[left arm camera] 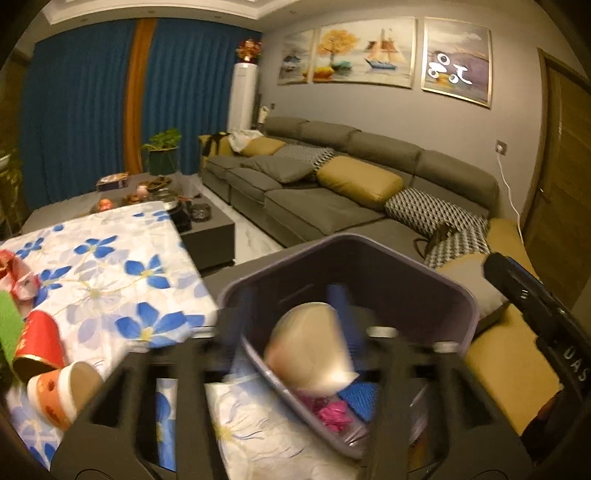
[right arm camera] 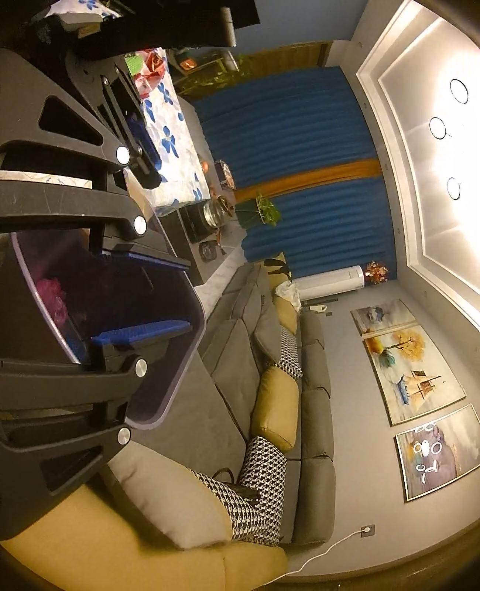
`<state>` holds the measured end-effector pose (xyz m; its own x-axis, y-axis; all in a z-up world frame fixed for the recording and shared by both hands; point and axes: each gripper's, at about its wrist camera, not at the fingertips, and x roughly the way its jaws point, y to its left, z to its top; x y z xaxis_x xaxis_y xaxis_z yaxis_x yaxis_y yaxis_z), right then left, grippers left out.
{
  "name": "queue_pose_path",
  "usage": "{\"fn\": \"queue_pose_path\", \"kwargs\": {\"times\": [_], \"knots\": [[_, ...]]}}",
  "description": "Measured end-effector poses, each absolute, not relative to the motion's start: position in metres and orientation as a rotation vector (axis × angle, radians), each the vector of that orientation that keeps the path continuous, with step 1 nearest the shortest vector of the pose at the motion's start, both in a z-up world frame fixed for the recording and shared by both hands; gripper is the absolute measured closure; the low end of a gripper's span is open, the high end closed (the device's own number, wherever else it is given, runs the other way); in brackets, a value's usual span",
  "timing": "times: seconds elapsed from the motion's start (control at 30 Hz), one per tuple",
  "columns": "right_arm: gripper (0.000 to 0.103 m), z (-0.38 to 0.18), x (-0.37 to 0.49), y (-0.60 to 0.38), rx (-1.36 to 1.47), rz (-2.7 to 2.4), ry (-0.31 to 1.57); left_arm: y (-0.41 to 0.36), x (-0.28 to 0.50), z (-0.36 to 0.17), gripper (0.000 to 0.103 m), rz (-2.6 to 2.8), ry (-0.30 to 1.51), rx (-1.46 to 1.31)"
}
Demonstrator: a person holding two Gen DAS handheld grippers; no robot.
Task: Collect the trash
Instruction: 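Open both tools to drop the cup and bag into the bin, then return both tools to the table and grasp the white-orange paper cup with the right tool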
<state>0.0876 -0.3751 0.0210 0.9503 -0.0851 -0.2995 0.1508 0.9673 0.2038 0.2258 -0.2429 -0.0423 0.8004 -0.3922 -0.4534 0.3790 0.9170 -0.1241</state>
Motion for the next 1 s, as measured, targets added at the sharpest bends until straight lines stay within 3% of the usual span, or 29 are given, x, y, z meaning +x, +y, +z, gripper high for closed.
{"fn": "queue_pose_path", "kwargs": {"times": [0.13,0.23,0.37,1.0], "knots": [[0.054,0.025,0.075,-0.367,0.224,-0.118,0.274,-0.222,0.208,-0.037,0.022,-0.362,0.451,-0.033],[0.05,0.026,0.068,-0.359,0.216,-0.108,0.27,-0.206,0.194,-0.037,0.019,-0.316,0.443,-0.028],[0.045,0.022,0.062,-0.343,0.211,-0.074,0.285,-0.181,0.174,-0.036,0.016,-0.24,0.431,-0.018],[0.044,-0.007,0.069,-0.204,0.133,0.186,0.417,0.024,0.089,-0.046,0.014,0.212,0.403,-0.063]]}}
